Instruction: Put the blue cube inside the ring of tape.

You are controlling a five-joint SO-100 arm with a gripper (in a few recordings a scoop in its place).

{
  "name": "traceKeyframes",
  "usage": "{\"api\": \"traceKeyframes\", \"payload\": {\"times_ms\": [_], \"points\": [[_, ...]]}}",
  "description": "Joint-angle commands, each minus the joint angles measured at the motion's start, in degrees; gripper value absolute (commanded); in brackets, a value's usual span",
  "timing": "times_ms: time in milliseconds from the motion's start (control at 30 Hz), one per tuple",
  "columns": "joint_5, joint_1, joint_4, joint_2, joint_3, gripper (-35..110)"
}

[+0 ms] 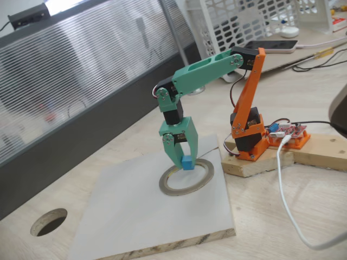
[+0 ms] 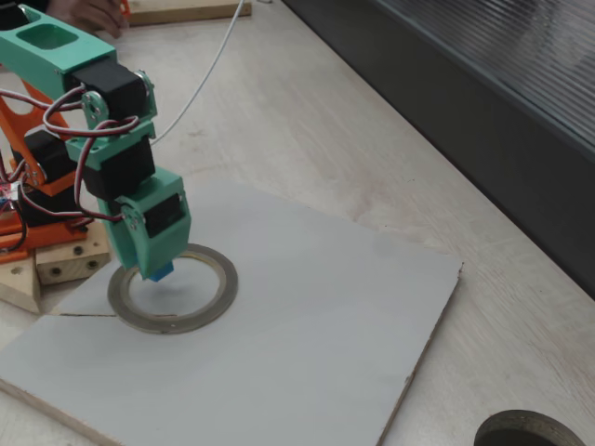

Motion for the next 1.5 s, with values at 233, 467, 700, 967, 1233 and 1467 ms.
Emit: {"api": "traceKeyframes", "payload": {"times_ms": [233, 467, 700, 967, 1233, 1467], "points": [[0.5, -0.4, -3.5, 1.5, 0.9, 12], [0.4, -0.4, -3.5, 0.8, 0.9, 12], [0.6, -0.4, -3.6, 0.7, 0.9, 12], [0.8, -5.4, -3.6, 0.6, 0.9, 12], [0.5, -4.8, -3.5, 0.6, 0.9, 12], [0.5, -4.8, -2.9, 0.6, 0.9, 12]]}}
